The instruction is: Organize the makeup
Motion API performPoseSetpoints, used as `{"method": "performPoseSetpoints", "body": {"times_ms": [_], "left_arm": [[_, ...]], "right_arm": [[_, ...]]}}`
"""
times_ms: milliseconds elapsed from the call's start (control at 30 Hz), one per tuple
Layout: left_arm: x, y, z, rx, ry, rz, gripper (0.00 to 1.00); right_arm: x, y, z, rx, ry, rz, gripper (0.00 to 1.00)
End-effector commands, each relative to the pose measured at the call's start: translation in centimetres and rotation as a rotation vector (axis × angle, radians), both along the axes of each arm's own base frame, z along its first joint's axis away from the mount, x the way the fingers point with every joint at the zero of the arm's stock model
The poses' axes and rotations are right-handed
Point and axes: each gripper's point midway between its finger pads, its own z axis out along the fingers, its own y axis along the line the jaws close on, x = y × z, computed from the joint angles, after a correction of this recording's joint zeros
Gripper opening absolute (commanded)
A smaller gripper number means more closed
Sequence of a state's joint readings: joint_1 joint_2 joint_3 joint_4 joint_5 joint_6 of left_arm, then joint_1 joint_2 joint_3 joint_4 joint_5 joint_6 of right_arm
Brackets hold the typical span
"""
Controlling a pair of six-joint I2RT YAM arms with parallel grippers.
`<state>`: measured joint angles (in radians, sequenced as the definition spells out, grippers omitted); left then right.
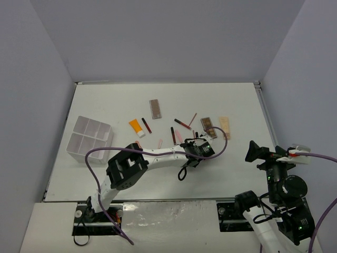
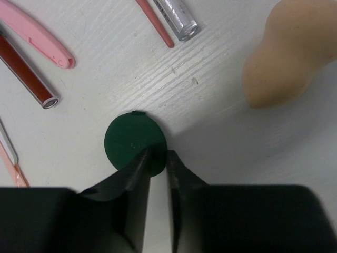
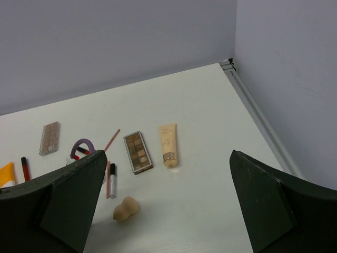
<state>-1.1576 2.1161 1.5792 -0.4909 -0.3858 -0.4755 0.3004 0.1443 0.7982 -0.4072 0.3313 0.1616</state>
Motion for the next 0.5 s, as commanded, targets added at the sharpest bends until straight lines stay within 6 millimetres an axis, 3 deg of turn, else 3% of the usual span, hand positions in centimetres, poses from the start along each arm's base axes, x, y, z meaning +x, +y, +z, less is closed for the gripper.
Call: {"method": "performPoseSetpoints", "body": {"times_ms": [0, 67, 233, 333, 400, 467], "left_arm": [[1.0, -1.0, 4.0, -0.068, -0.057, 0.026, 0.01], [0.9, -0.9, 5.6, -0.09, -0.066, 0.032, 0.0], [0.8, 0.9, 11.9, -0.182, -0.111, 0.046, 0.0], [1.5, 3.9, 16.7, -0.258, -0.153, 0.086, 0.0], [1.6, 6.2, 17.5, -0.256, -0.156, 0.102, 0.0], [2.7, 9.7, 19.5, -0.278, -0.18, 0.156, 0.0]], "right_arm": [[0.4, 0.2, 2.2, 0.037, -0.088, 0.002, 1.0], [0.4, 0.2, 2.3, 0.037, -0.09, 0.002, 1.0], [0.4, 0.2, 2.3, 0.036, -0.088, 0.004, 1.0], [0.4, 0.3, 2.4, 0.036, -0.088, 0.007, 1.0], [0.3, 0.3, 2.4, 0.037, -0.091, 0.007, 1.0], [0.3, 0.3, 2.5, 0.036, -0.091, 0.007, 1.0]]}}
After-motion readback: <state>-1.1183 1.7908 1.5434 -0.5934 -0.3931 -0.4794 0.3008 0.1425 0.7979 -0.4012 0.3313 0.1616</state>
